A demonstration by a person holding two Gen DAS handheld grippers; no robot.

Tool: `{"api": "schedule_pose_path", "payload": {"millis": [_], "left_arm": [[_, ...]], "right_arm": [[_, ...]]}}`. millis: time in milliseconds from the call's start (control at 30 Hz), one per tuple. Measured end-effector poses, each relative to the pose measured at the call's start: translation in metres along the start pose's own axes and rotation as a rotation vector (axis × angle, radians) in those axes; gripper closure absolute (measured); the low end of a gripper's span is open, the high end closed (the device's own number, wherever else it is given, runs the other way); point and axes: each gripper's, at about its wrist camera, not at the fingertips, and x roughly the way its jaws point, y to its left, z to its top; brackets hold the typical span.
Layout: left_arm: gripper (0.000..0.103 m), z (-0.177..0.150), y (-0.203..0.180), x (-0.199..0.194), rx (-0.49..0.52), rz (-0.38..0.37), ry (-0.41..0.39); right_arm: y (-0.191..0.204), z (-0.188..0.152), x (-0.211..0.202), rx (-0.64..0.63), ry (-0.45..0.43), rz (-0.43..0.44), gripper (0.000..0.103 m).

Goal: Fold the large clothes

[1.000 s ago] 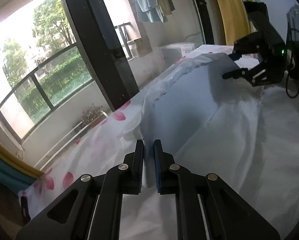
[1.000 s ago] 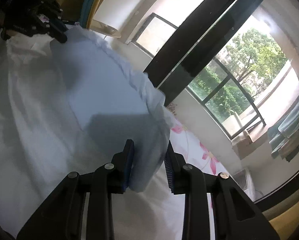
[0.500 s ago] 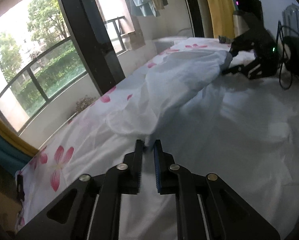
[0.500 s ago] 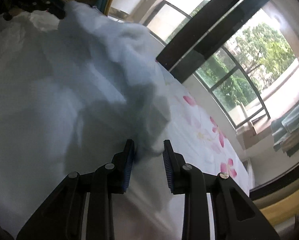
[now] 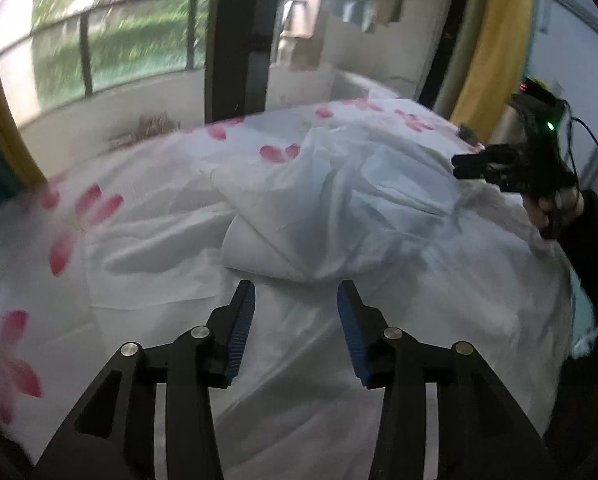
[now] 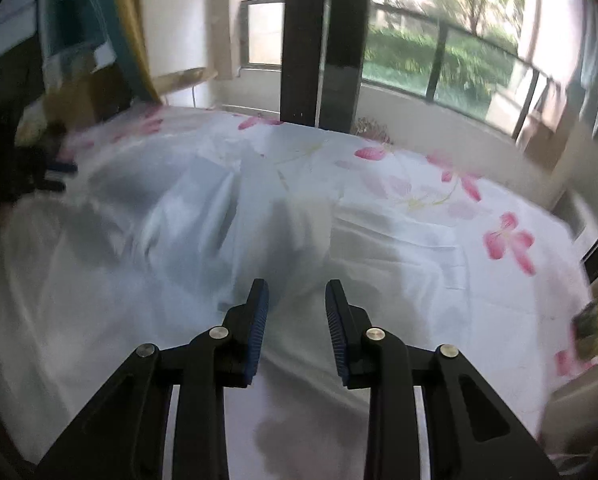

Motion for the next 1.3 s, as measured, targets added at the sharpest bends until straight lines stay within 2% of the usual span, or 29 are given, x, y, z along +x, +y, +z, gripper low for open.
{"api": "schedule_pose_path", "payload": {"millis": [133, 233, 367, 433, 500, 567, 633, 733, 867, 900, 933, 967, 1000, 1133, 1200, 1300], "left_arm": [[0.058, 0.008, -0.003, 0.033, 0.006, 0.028, 0.042], [0.058, 0.012, 0.000, 0.049, 0.005, 0.078, 0.041], [0.058, 0.027, 0.010, 0.053, -0.016, 0.116, 0.032], [0.058, 0.029, 0.014, 0.045, -0.031, 0.097, 0.028], [0.058, 0.028, 0.013, 0.033, -0.016, 0.093, 0.002], [0.058, 0.025, 0.011, 0.025, -0.006, 0.101, -0.012], [0.058, 0.022, 0.010, 0.018, -0.011, 0.100, -0.022], [0.058, 0.020, 0.005, 0.015, -0.001, 0.105, -0.029], [0.058, 0.020, 0.000, 0.012, 0.004, 0.109, -0.035], [0.058, 0.020, -0.001, 0.013, 0.002, 0.107, -0.034], [0.058, 0.020, -0.002, 0.014, 0.002, 0.107, -0.031], [0.058, 0.020, -0.004, 0.014, 0.007, 0.108, -0.027], [0.058, 0.019, -0.004, 0.014, 0.010, 0.110, -0.024], [0.058, 0.018, -0.007, 0.017, 0.031, 0.117, -0.013], [0.058, 0.017, -0.010, 0.017, 0.036, 0.113, -0.009], [0.058, 0.016, -0.016, 0.018, 0.046, 0.106, -0.004]], "right_arm": [[0.008, 0.011, 0.035, -0.021, 0.047, -0.034, 0.074], [0.012, 0.019, 0.049, -0.052, 0.026, -0.095, 0.074], [0.002, 0.032, 0.056, -0.020, 0.029, -0.150, 0.074], [0.000, 0.042, 0.052, -0.026, 0.040, -0.217, 0.074], [0.007, 0.053, 0.038, -0.050, 0.003, -0.251, 0.074], [0.023, 0.062, 0.025, -0.092, -0.062, -0.212, 0.071], [0.046, 0.073, 0.026, -0.151, -0.073, -0.127, 0.044], [0.075, 0.086, 0.043, -0.230, -0.084, -0.038, 0.041], [0.093, 0.104, 0.081, -0.279, -0.067, -0.063, 0.041], [0.092, 0.108, 0.090, -0.273, -0.059, -0.060, 0.048], [0.090, 0.109, 0.097, -0.264, -0.044, -0.050, 0.089], [0.087, 0.110, 0.102, -0.259, -0.020, -0.042, 0.101], [0.086, 0.110, 0.104, -0.255, 0.003, -0.060, 0.101], [0.092, 0.107, 0.059, -0.295, -0.105, -0.087, 0.101], [0.098, 0.100, 0.033, -0.318, -0.136, -0.075, 0.101], [0.111, 0.080, 0.007, -0.359, -0.122, -0.035, 0.101]]}}
